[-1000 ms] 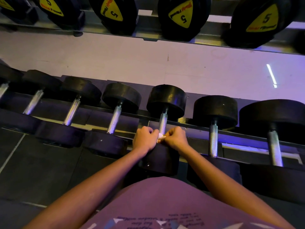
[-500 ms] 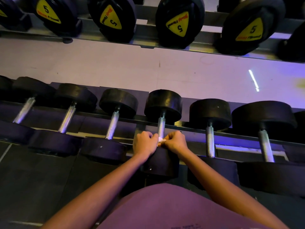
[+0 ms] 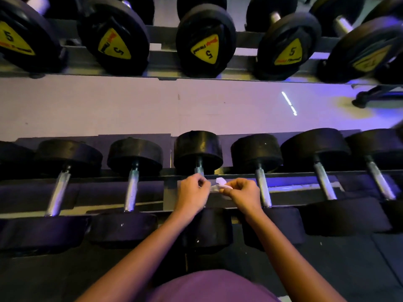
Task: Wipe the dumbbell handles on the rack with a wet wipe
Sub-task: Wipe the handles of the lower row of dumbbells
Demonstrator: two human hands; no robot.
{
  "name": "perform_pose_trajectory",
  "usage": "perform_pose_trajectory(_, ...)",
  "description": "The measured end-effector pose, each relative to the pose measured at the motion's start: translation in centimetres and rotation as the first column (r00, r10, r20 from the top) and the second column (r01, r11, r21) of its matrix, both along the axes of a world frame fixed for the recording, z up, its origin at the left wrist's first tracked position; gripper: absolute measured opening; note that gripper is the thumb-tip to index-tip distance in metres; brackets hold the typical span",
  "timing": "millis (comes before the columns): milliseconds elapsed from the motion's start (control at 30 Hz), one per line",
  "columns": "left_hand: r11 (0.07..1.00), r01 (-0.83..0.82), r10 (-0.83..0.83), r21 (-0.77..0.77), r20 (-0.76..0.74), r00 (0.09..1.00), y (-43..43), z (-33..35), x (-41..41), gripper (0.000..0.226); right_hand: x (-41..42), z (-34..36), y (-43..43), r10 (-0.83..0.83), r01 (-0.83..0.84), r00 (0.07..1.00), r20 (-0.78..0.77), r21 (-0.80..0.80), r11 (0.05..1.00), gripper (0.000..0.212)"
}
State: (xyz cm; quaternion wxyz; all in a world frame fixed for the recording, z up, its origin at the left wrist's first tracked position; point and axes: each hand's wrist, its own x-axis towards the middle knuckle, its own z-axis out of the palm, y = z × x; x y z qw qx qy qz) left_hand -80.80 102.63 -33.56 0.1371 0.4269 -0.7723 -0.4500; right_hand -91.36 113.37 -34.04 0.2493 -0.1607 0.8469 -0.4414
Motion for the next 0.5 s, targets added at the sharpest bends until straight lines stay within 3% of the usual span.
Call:
perform_pose_trajectory(167,0.991,0.128,-0.13,-0.03,-0.087,0.988,2.5,0.9,-3.9,0.011,-3.7,1.0,2.5,-0.077,0.076,0.997,-0.013,-0.071,0.995,0.009)
perform_pose_trajectory(300,0.991,0.123,-0.127,-0.054,-0.082,0.989,5.2,0.7,-8.0,0.009,-9.0,0.7,4.9,-0.098,0.098,0.995,0.005,-0.103,0.99,0.008)
perform_pose_trajectory(500,0.999,0.004,-0.004,0.042,-0.002,1.0,11.1,-1.5,-12.4,0.013,-14.7,-0.5,8.6,0.129,-0.124,0.985,-0.111,0.046,0.991,0.015)
